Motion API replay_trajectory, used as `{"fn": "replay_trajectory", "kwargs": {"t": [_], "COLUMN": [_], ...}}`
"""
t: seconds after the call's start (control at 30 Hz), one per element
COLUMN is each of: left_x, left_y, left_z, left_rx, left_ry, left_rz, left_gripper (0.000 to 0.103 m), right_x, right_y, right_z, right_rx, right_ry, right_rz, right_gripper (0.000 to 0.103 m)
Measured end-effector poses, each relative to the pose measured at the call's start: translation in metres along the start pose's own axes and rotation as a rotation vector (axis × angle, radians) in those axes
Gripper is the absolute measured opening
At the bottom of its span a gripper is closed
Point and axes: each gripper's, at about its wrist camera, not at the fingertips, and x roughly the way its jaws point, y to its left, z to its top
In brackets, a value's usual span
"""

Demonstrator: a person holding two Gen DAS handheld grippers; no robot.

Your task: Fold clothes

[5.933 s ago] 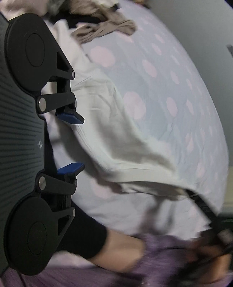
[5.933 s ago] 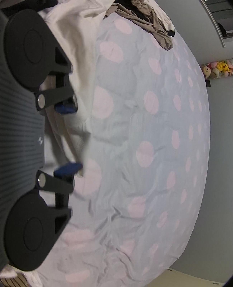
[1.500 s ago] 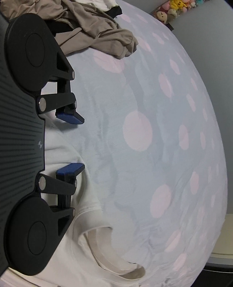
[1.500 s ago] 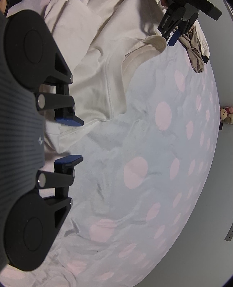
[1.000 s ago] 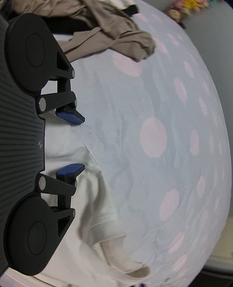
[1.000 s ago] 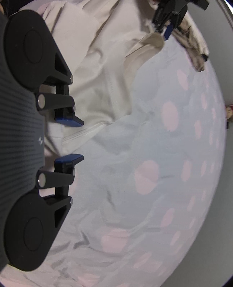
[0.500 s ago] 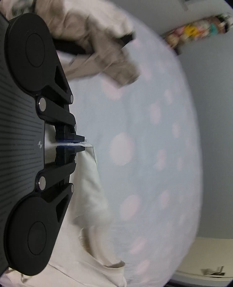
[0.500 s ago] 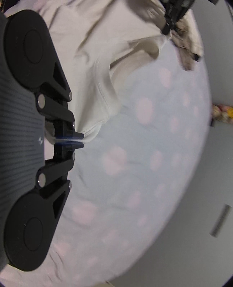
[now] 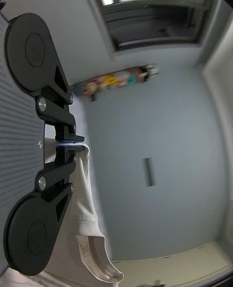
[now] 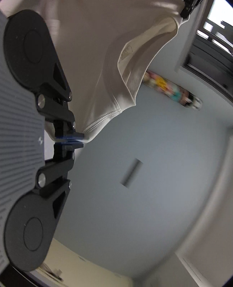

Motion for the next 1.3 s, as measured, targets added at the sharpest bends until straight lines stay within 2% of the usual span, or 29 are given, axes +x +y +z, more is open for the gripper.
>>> {"fn": "replay_trajectory", "kwargs": {"t": [0.2, 0.3, 0.43, 0.57, 0.73, 0.9, 1.0, 1.13, 1.3], "left_x": [-0.07, -0.102, -0.131, -0.149, -0.16, -0.131, -0.095, -0.019, 0.078], "left_y": [0.006, 0.005, -0.002, -0.008, -0.012, -0.022, -0.036, -0.054, -0.078], "left_z": [0.079, 0.109, 0.125, 0.125, 0.131, 0.131, 0.126, 0.101, 0.047], "left_rx": [-0.043, -0.048, -0.032, -0.039, -0.044, -0.03, 0.0, 0.051, 0.083], "left_ry": [-0.24, -0.337, -0.422, -0.489, -0.543, -0.508, -0.438, -0.268, -0.057], "left_rz": [-0.002, -0.003, -0.021, -0.052, -0.1, -0.104, -0.093, -0.099, -0.118], "left_gripper": [0.002, 0.001, 0.002, 0.002, 0.002, 0.002, 0.001, 0.001, 0.002], "right_x": [-0.062, -0.093, -0.135, -0.169, -0.186, -0.169, -0.136, -0.075, 0.012], "right_y": [-0.043, -0.061, -0.077, -0.088, -0.096, -0.095, -0.095, -0.081, -0.059], "right_z": [0.075, 0.104, 0.123, 0.128, 0.133, 0.134, 0.128, 0.105, 0.052], "right_rx": [0.013, 0.03, 0.041, 0.044, 0.049, 0.068, 0.068, 0.086, 0.102], "right_ry": [-0.172, -0.239, -0.317, -0.369, -0.4, -0.394, -0.345, -0.235, -0.069], "right_rz": [-0.197, -0.263, -0.35, -0.399, -0.451, -0.453, -0.422, -0.36, -0.273], "right_gripper": [0.003, 0.003, 0.003, 0.003, 0.003, 0.003, 0.003, 0.003, 0.003]}}
